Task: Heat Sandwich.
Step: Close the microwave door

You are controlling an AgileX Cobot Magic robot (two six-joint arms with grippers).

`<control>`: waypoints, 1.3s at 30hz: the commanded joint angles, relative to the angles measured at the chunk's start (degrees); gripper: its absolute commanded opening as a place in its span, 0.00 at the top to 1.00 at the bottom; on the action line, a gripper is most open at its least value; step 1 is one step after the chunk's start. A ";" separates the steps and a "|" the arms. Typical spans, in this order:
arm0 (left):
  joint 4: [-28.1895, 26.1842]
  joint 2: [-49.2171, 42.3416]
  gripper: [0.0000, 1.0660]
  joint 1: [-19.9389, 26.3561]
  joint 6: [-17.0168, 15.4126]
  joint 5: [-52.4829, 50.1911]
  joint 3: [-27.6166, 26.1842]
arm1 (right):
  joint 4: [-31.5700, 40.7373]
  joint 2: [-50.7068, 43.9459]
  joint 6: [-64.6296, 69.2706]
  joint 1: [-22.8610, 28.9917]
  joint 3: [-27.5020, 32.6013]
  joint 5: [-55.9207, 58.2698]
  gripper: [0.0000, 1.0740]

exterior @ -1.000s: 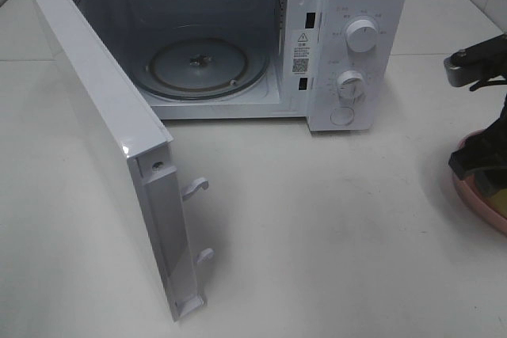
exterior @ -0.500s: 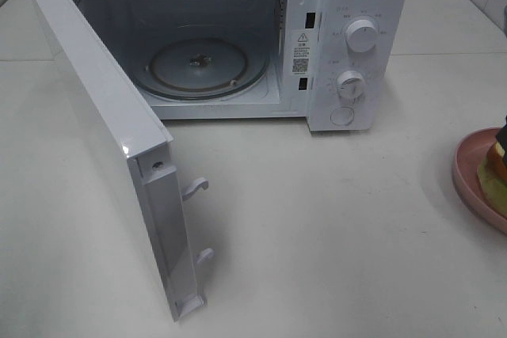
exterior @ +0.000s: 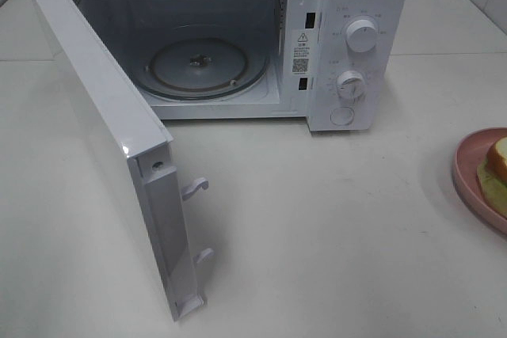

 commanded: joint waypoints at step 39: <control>0.11 -1.60 0.03 0.17 -0.06 -0.11 0.17 | 6.07 -42.46 -2.06 -8.77 17.30 -1.15 0.29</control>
